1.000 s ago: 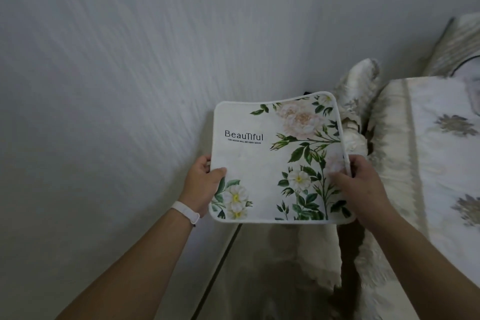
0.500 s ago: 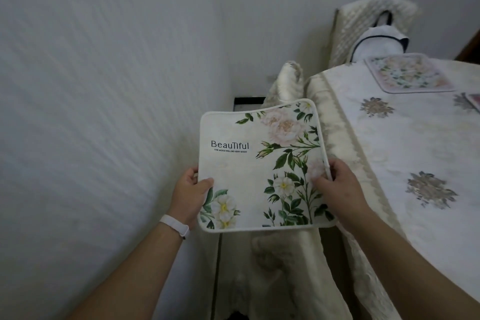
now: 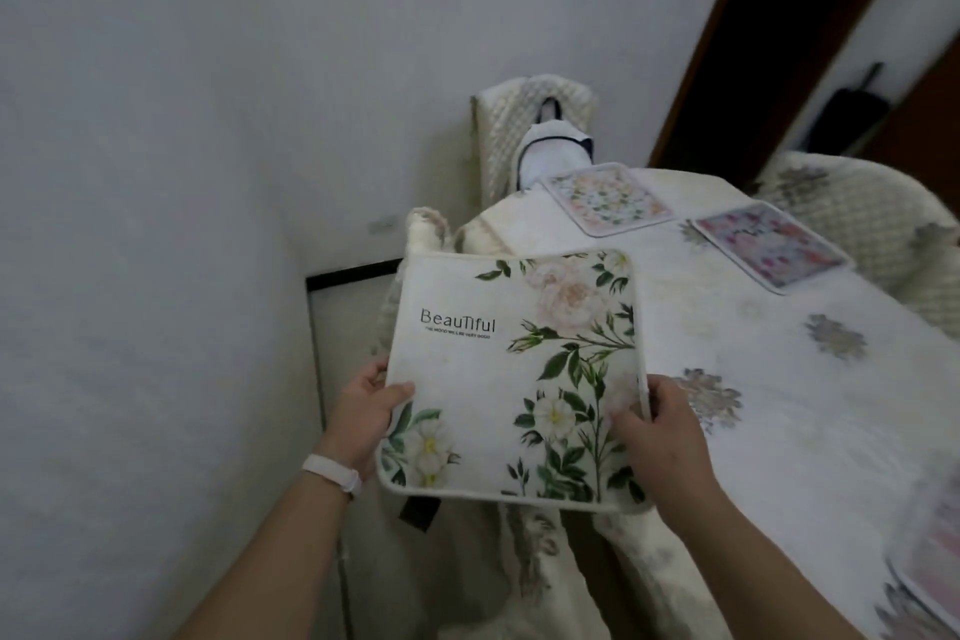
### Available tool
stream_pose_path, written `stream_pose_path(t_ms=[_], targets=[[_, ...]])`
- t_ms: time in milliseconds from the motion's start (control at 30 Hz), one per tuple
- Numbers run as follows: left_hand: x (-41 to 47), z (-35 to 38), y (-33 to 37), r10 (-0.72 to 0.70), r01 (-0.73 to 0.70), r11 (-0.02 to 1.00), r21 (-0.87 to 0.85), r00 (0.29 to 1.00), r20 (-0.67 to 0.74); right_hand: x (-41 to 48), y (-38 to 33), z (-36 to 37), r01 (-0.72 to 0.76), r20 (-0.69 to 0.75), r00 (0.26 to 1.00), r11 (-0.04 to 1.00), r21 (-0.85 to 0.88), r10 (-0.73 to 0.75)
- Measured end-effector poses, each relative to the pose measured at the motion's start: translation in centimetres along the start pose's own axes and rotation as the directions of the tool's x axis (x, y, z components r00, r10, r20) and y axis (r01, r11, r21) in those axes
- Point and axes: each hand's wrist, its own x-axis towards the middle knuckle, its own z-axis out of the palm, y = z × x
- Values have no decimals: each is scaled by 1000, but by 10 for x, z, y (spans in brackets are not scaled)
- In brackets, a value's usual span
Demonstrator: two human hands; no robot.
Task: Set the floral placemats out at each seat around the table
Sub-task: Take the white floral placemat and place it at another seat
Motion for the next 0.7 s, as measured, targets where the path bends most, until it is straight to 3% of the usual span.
stream_pose_path(t_ms=[333,533,700], targets=[[90,59,29,0,-14,987,159,997,83,87,13,-3,-57,-95,993,990,128,69],[144,118,27,85,-149,903,402,981,173,136,40,-4,-115,-142,979,973,202,145],[177,157,23,42,-139,865,482,977,207,155,49,-19,-153,-180,963,959,240,199]])
